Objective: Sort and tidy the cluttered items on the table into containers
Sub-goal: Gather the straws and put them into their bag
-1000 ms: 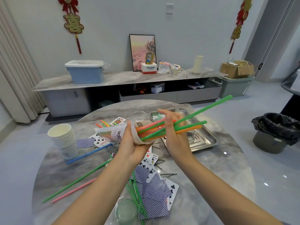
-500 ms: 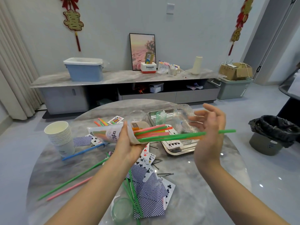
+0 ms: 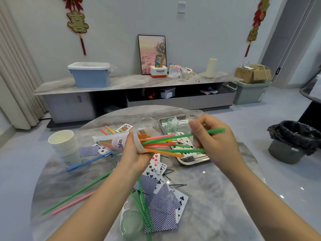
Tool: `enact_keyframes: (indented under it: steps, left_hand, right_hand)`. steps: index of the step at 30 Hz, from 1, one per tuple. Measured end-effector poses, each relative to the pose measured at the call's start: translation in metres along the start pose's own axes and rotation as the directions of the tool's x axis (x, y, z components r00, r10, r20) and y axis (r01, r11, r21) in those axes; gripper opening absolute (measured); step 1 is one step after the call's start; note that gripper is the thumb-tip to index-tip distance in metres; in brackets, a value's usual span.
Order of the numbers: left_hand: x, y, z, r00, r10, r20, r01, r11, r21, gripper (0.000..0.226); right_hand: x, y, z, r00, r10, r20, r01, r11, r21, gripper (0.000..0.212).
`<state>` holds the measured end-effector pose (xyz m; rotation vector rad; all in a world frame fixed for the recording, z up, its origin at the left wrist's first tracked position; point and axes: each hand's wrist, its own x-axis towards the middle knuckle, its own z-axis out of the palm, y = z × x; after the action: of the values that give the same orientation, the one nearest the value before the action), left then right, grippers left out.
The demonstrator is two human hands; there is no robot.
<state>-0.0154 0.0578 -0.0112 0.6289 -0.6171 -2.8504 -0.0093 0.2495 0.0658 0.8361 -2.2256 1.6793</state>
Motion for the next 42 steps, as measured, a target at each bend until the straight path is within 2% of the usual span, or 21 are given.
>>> enact_keyframes:
  steps: [3, 5, 7, 9, 12, 15, 18, 24, 28, 31, 34, 36, 37, 39, 40, 42]
  left_hand:
    - [-0.004, 0.001, 0.002, 1.0, -0.006, 0.018, 0.007, 1.0, -0.006, 0.058]
    - [-0.005, 0.001, 0.002, 1.0, -0.011, 0.025, 0.011, 1.0, -0.008, 0.059]
    - [-0.004, 0.001, 0.002, 0.999, -0.016, 0.028, 0.017, 1.0, -0.009, 0.06]
    - [-0.004, -0.001, 0.002, 0.999, -0.029, 0.027, 0.029, 0.999, -0.014, 0.061]
    - [-0.008, 0.001, 0.003, 1.0, -0.025, 0.012, 0.025, 1.0, 0.0, 0.056]
    - [-0.01, 0.005, 0.004, 1.0, -0.015, -0.005, 0.015, 1.0, 0.01, 0.058]
    - [-0.011, 0.006, 0.004, 1.0, -0.009, -0.016, 0.009, 1.0, 0.008, 0.058]
    - [-0.01, 0.008, 0.004, 0.999, -0.035, 0.001, 0.035, 0.999, -0.012, 0.061]
    - [-0.008, 0.008, 0.002, 0.999, -0.036, 0.014, 0.035, 0.999, 0.024, 0.062]
    - [-0.007, 0.007, 0.001, 0.999, -0.026, 0.033, 0.024, 0.998, 0.058, 0.061]
    - [-0.007, 0.004, 0.002, 0.998, -0.042, 0.053, 0.039, 0.998, 0.051, 0.06]
    - [-0.008, 0.001, 0.002, 0.997, -0.056, 0.051, 0.054, 0.997, 0.049, 0.061]
    - [-0.008, -0.001, 0.003, 0.997, -0.06, 0.048, 0.057, 0.997, 0.048, 0.061]
    - [-0.011, -0.004, 0.004, 0.997, -0.058, 0.046, 0.056, 0.997, 0.048, 0.059]
    - [-0.012, -0.004, 0.005, 0.997, -0.055, 0.049, 0.053, 0.997, 0.047, 0.058]
    - [-0.011, -0.001, 0.004, 0.997, -0.05, 0.06, 0.047, 0.998, 0.041, 0.058]
  right_hand:
    - [0.003, -0.009, -0.01, 0.989, 0.052, 0.142, -0.068, 0.991, 0.116, 0.033]
    - [0.003, -0.01, -0.015, 0.967, 0.082, 0.243, -0.12, 0.982, 0.147, 0.048]
    - [0.001, -0.007, -0.012, 0.95, 0.088, 0.3, -0.104, 0.994, 0.038, 0.056]
    - [-0.002, -0.004, -0.005, 0.945, 0.104, 0.309, -0.078, 0.992, -0.095, 0.052]
    - [0.001, -0.006, -0.006, 0.95, 0.109, 0.293, -0.096, 0.994, -0.058, 0.034]
    - [0.004, -0.01, -0.017, 0.961, 0.043, 0.271, -0.023, 0.997, -0.078, 0.026]
    - [0.003, -0.017, -0.022, 0.983, -0.046, 0.178, 0.072, 0.987, -0.14, 0.024]
    - [-0.002, -0.04, -0.037, 0.981, -0.195, 0.019, 0.195, 0.98, -0.024, 0.029]
    - [-0.003, -0.045, -0.045, 0.968, -0.246, -0.044, 0.248, 0.967, 0.055, 0.031]
    - [-0.002, -0.043, -0.045, 0.968, -0.247, -0.045, 0.249, 0.968, 0.043, 0.031]
    - [0.0, -0.029, -0.029, 0.981, -0.193, 0.033, 0.194, 0.98, -0.04, 0.024]
    - [0.002, -0.014, -0.014, 0.981, -0.119, 0.153, 0.142, 0.978, -0.152, 0.022]
    - [0.002, -0.007, -0.007, 0.966, -0.058, 0.25, 0.112, 0.972, -0.204, 0.023]
    - [0.001, 0.004, 0.002, 0.889, 0.076, 0.451, 0.056, 0.96, -0.273, 0.041]
    - [-0.001, 0.007, 0.005, 0.865, 0.109, 0.49, 0.037, 0.96, -0.278, 0.048]
    - [-0.002, 0.006, 0.006, 0.902, 0.043, 0.43, 0.059, 0.974, -0.22, 0.044]
